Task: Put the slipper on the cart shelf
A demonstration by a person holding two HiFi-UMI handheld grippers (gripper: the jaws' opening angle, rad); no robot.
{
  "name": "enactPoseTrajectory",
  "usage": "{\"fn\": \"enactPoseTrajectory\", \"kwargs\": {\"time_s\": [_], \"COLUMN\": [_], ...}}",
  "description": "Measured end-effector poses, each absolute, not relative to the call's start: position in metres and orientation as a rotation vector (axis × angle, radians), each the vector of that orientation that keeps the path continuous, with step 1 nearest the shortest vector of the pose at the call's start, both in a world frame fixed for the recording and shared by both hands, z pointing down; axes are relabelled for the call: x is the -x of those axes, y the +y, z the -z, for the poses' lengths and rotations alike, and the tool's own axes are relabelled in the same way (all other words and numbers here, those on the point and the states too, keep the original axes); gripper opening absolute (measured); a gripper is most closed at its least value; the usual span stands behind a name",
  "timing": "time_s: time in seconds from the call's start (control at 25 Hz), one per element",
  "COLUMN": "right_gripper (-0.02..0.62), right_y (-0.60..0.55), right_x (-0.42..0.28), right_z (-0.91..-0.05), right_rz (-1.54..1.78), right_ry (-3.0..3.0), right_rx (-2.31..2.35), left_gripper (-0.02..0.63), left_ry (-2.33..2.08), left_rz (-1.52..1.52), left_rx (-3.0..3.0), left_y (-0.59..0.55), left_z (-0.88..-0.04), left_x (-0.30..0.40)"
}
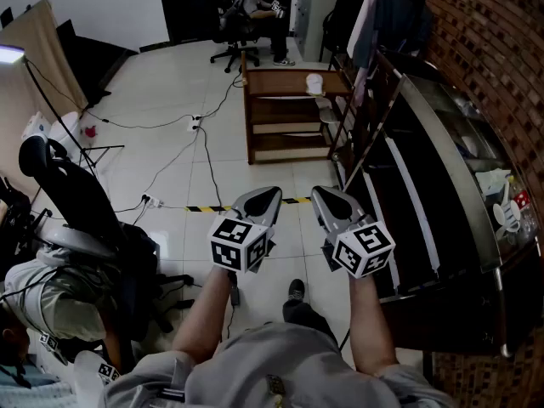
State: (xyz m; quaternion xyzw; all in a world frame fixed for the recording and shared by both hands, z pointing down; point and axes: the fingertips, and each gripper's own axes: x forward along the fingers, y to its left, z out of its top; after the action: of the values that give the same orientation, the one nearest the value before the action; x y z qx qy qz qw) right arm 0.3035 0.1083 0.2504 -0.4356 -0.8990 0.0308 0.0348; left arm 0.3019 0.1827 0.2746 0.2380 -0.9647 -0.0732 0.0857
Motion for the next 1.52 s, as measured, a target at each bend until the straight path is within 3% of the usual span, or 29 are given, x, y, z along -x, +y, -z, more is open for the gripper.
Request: {"fn": "enactPoseTrajectory", "kwargs": {"time_s": [0.88,1.52], "right_gripper": [0.000,0.000], "right_y": [0.081,0.125], "right_x": [-0.048,0.156], "right_z": [-0.250,-0.299], "right_rz": [-0.098,-0.060], "right_ry": [-2.699,-2.709], "right_rx": [1.456,1.174], "left_gripper": [0.008,0.008], "left_ry": [-2.894,-2.805], "left_rz": [0.219,0.272], "left_rx": [-0.526,-0.704], "left_y": [0.173,0.214], "left_z": [-0.275,-0.321], "left_x": [-0.061,0.150]}}
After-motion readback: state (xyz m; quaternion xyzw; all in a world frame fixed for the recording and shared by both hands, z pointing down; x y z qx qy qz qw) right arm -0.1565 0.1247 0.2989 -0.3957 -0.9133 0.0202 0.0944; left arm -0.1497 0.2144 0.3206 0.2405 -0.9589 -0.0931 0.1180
